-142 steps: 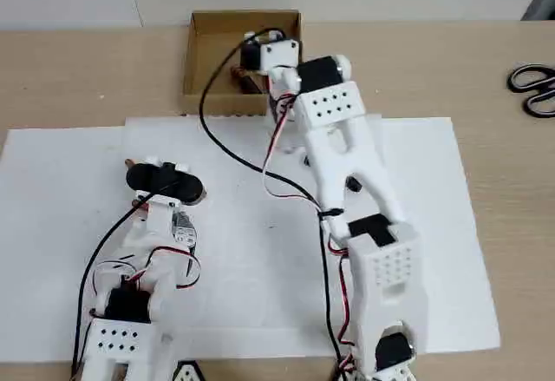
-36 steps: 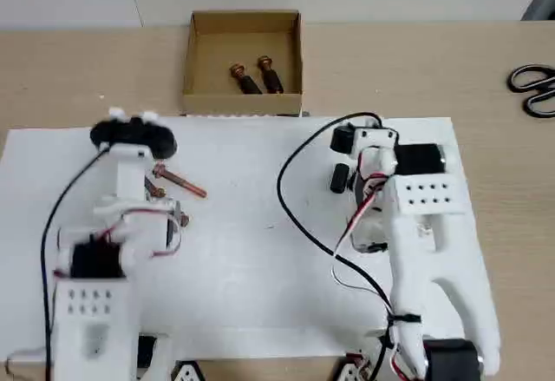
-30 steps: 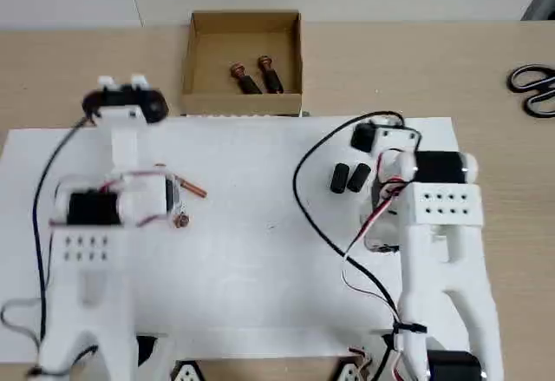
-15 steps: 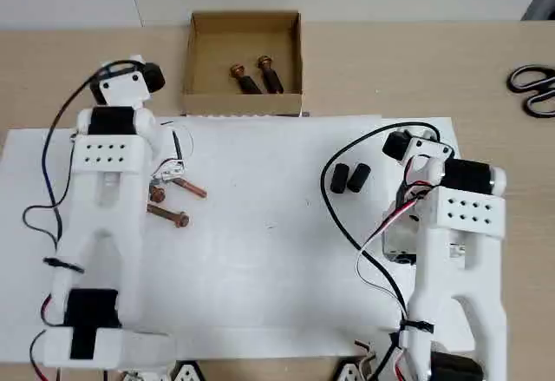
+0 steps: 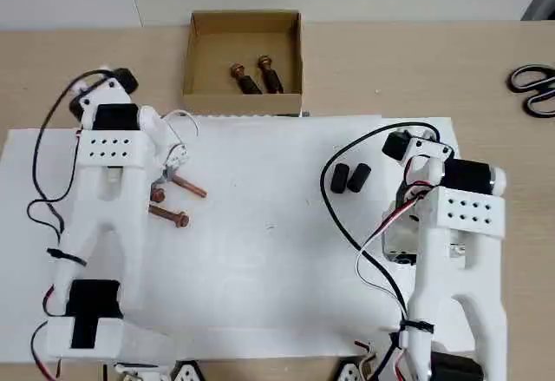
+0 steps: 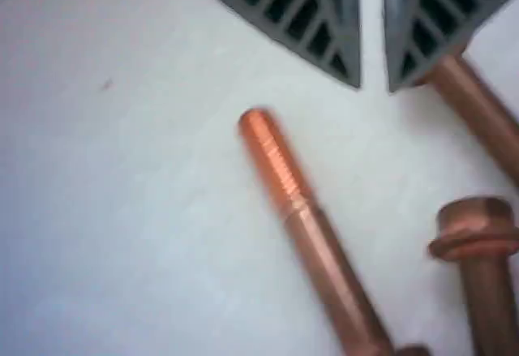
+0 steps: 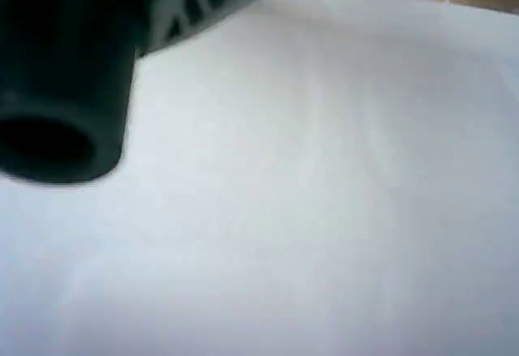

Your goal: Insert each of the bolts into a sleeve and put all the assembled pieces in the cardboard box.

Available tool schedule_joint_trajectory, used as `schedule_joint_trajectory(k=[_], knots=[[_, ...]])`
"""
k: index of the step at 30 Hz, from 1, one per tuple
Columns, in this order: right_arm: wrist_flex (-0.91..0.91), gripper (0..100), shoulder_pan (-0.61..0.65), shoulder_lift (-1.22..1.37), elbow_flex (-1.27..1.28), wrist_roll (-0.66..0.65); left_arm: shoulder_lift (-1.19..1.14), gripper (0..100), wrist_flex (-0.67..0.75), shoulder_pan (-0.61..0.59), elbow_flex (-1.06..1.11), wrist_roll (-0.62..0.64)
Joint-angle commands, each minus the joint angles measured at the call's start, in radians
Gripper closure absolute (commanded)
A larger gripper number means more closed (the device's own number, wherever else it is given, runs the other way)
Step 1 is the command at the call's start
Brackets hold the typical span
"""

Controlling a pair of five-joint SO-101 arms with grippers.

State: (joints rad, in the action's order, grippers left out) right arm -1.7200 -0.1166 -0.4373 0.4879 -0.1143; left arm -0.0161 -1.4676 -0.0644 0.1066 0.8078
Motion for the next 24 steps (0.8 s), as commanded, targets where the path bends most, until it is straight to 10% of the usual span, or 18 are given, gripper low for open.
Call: schedule_joint_trajectory(k=[1, 24], knots=[[0.008, 99.5, -0.012, -0.036, -0.005, 0.009, 0.005, 99, 0.064, 0.002, -0.038, 0.054], [0.01, 99.5, -0.012, -0.036, -0.003, 0.009, -0.13, 87, 0.124, -0.023, -0.038, 0.135]])
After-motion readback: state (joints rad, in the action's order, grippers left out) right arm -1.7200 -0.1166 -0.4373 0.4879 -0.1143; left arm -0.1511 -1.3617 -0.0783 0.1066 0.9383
